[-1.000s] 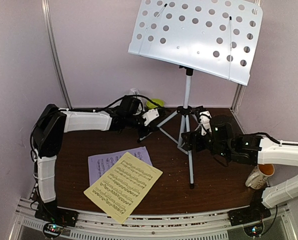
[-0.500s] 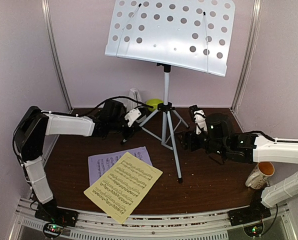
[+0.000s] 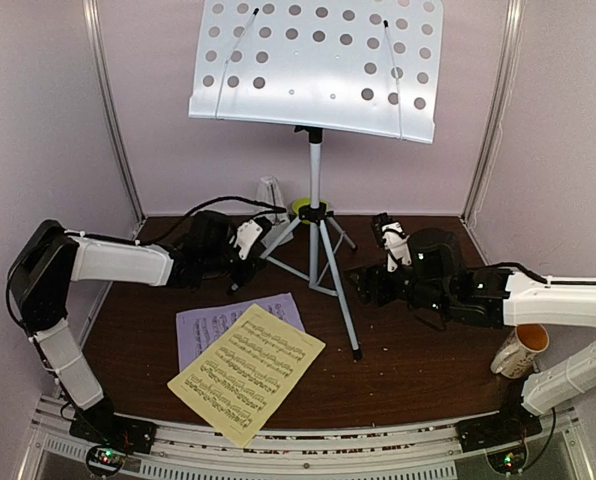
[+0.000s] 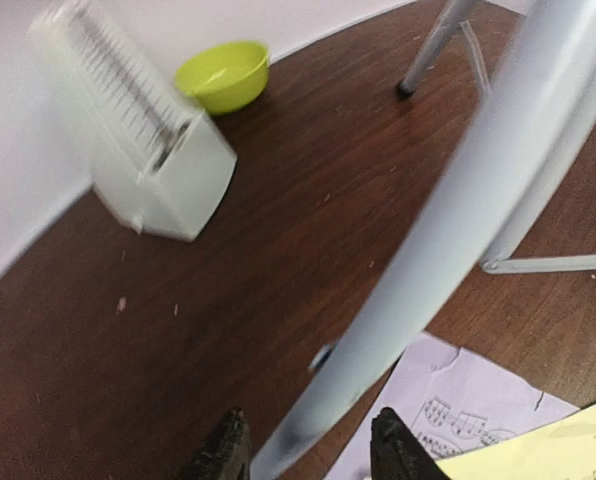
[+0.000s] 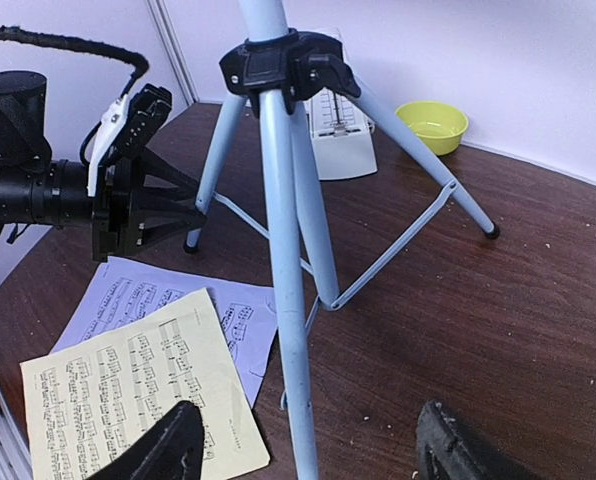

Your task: Set up the instrument practice props

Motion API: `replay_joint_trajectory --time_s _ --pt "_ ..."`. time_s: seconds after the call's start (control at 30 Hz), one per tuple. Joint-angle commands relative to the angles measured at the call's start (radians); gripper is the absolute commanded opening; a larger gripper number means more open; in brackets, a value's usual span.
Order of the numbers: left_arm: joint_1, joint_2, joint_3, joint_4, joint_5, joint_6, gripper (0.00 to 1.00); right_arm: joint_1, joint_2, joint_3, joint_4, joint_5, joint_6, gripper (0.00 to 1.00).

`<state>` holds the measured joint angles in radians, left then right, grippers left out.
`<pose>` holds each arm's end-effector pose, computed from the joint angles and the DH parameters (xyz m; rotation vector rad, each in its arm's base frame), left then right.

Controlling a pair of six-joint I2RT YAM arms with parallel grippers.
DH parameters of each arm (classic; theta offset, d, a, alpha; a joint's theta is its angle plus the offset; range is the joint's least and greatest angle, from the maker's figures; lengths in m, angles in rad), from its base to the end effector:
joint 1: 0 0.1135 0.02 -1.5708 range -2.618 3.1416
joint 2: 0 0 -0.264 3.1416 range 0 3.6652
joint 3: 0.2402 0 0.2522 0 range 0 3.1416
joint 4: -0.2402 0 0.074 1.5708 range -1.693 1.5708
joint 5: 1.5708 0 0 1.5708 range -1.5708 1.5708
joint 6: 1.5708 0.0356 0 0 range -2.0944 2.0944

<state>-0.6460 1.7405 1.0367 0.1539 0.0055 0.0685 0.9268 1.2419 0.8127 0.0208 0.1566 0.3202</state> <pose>0.3062 -0.2311 0.2037 0.7516 2.0041 -0.3469 0.1741 0.2227 0.2726 -0.5066 1.9692 0.6495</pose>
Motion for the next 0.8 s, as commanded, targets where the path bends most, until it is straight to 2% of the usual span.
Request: replay_joint_trajectory --time_s 0.0,0.07,0.13,0.4,0.63,0.77 --pt "0.029 -0.114 -0.106 -0.109 -0.127 -0.200 0.51 0.027 -0.019 -0.003 0.020 -0.033 -0.017 0.73" --pt "0.028 -0.178 -0.146 -0.123 -0.139 -0.243 0.67 0.038 -0.026 -0.002 0.012 -0.038 -0.030 0.73" --pt "0.029 -0.236 -0.175 -0.151 -0.147 -0.312 0.72 0.047 -0.027 0.002 0.006 -0.048 -0.044 0.73" --pt "0.031 -0.511 -0.330 -0.307 -0.094 -0.577 0.76 0.117 0.033 0.052 -0.024 -0.103 -0.100 0.73" --pt "0.054 -0.679 -0.416 -0.535 0.064 -0.747 0.77 0.166 0.157 0.117 -0.011 -0.174 -0.108 0.72" --pt "0.070 -0.793 -0.497 -0.597 0.151 -0.848 0.77 0.200 0.245 0.163 -0.010 -0.188 -0.109 0.70"
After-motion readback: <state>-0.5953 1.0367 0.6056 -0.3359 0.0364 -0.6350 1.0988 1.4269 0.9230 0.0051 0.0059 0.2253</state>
